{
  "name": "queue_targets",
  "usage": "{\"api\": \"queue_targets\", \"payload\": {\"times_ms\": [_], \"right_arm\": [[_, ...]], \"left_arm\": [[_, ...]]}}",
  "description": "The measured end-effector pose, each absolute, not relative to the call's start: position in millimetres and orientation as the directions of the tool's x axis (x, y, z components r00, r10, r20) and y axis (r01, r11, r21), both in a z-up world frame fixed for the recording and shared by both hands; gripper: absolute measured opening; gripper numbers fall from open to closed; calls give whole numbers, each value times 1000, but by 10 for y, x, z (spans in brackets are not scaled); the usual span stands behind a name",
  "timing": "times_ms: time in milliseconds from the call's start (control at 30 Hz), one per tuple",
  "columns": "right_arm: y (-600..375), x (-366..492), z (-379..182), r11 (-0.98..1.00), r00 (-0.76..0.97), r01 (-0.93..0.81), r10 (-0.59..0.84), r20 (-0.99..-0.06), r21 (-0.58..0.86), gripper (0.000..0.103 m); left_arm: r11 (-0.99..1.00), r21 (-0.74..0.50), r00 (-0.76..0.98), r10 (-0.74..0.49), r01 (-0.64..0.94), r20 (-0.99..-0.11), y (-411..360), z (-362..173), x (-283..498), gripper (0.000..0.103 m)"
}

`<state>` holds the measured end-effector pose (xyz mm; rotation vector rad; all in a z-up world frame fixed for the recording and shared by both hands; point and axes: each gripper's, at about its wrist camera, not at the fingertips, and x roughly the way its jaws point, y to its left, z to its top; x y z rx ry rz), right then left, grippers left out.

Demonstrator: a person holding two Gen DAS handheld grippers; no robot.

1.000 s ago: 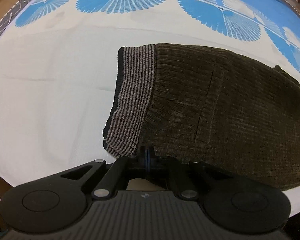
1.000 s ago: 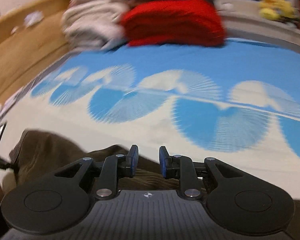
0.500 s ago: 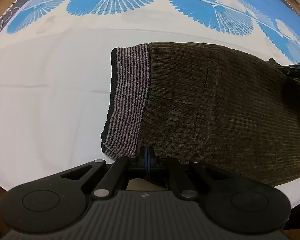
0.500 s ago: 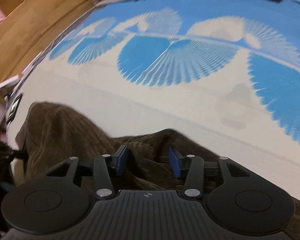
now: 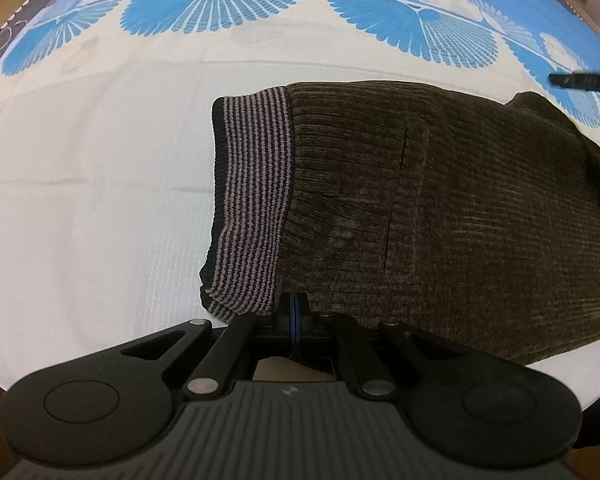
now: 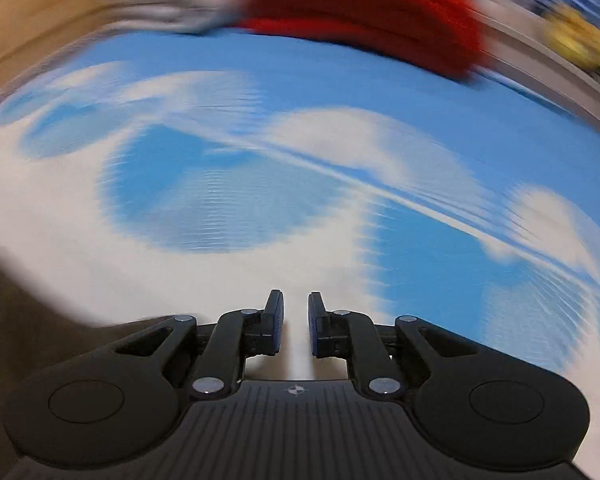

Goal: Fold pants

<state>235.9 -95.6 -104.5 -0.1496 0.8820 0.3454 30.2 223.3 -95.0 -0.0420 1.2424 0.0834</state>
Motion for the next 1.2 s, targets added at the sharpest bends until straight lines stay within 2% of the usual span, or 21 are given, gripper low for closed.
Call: {"api": "queue_targets", "payload": {"times_ms": [67,133,233,300,367,400,433,500,567,633,733,800,867,900,1067,1200], "right_arm": [[-1212,2383,-919,945,607,-302,290,-740,123,17],[-1316,2296,-739,882,578,-405,453,-679,243,17],[-1324,2104,-644,693,364,-590,686,-630,414,18],[-1242,1969,-722,613,225,-654,718,-659,444,17],[-1144,1882,-899,655,227,-678,618,-753,334,15],[-1130,1896,-1045,727,285,-652,500,-818,216,14],[-1175,1937,-1153,783,331,-607,408,-851,139,0],[-1396,2026,-1121,843,385,-509,401,-831,170,0],[-1597,2042,-998,915,501,-399,279,-819,68,10],[-1889,2028,-915,955,548,-296,177,-817,9,10],[-2521,1934,-719,994,579,-103,79,-811,24,10],[-3044,1797,-496,995,633,52,36,-774,89,13],[-3518,1576,-322,966,676,190,1,-737,175,28],[-3752,1457,-253,946,691,249,-23,-722,208,30],[-4882,602,-114,799,724,492,-154,-673,346,32],[-5713,-200,-352,584,692,656,-212,-691,478,36]], "left_arm": [[996,9,321,36,-87,-946,2240,-949,300,2],[996,3,319,32,-92,-947,2250,-951,308,2],[996,18,316,45,-90,-948,2221,-952,315,2],[996,38,316,62,-80,-947,2180,-955,316,2],[996,53,318,73,-71,-945,2150,-958,314,2],[996,54,319,74,-71,-945,2150,-957,312,2],[996,52,320,74,-76,-944,2155,-954,311,2],[995,51,321,76,-84,-944,2167,-952,309,2],[995,59,320,83,-84,-944,2161,-951,313,2],[994,66,320,92,-91,-943,2149,-941,310,2],[993,72,340,100,-96,-935,2100,-888,289,6],[992,79,358,108,-94,-927,2053,-840,271,14],[992,83,389,113,-92,-914,1969,-762,262,19],[993,78,412,107,-88,-905,1921,-714,256,20],[999,47,491,51,-21,-869,1569,-535,221,25],[996,59,511,20,61,-859,1222,-521,230,28]]}}
